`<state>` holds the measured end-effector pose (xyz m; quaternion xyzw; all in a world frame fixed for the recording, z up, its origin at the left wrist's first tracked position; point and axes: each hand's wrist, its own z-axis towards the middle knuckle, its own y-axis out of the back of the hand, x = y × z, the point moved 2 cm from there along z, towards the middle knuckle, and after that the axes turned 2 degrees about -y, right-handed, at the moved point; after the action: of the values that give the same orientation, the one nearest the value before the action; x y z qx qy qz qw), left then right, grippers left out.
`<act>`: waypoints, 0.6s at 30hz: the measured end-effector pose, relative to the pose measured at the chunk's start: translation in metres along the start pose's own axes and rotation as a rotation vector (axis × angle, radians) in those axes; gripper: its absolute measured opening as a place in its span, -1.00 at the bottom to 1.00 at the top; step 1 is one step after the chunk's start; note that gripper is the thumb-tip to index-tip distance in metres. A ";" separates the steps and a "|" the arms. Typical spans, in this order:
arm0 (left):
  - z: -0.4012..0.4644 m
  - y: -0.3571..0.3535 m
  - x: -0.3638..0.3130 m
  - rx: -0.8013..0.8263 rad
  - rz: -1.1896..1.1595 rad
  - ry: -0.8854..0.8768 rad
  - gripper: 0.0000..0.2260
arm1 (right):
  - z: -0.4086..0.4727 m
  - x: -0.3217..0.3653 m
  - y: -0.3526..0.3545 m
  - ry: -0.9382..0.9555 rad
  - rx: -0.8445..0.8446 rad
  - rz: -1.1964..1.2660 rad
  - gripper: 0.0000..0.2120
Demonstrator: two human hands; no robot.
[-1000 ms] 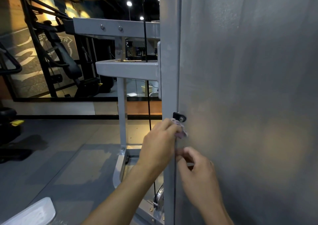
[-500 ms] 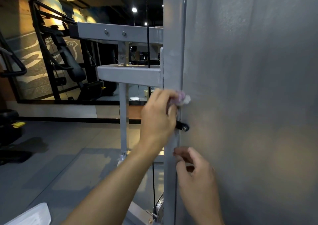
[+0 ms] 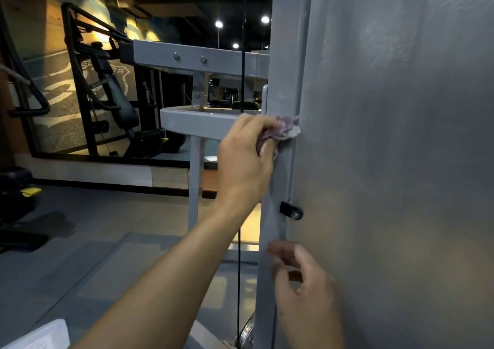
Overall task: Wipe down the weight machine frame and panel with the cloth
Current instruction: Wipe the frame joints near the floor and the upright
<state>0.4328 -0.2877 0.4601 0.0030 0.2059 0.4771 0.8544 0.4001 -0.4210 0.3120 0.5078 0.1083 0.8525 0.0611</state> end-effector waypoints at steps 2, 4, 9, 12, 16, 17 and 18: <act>-0.004 -0.003 0.000 -0.025 -0.012 0.005 -0.78 | -0.001 -0.001 0.000 -0.021 0.021 0.007 -0.69; -0.034 -0.006 0.007 -0.002 -0.029 0.053 -0.78 | -0.003 -0.004 0.001 0.003 -0.002 -0.002 -0.74; -0.042 -0.002 0.014 0.070 -0.061 0.124 -0.76 | -0.007 -0.006 0.005 0.009 -0.052 -0.029 -0.76; 0.014 0.004 0.005 -0.048 -0.126 0.125 -0.81 | -0.008 -0.007 0.001 -0.049 0.037 -0.036 -0.68; -0.004 -0.001 0.006 -0.063 -0.128 0.124 -0.81 | -0.009 -0.009 -0.006 -0.085 0.041 -0.040 -0.66; -0.021 -0.002 0.010 -0.029 -0.116 0.130 -0.80 | -0.008 -0.009 -0.008 -0.082 0.038 -0.045 -0.66; -0.035 -0.001 0.013 0.010 -0.099 0.135 -0.78 | -0.008 -0.009 -0.009 -0.079 0.040 -0.044 -0.64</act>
<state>0.4275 -0.2844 0.4231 -0.0348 0.2652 0.4322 0.8612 0.3975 -0.4154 0.2987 0.5396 0.1341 0.8279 0.0738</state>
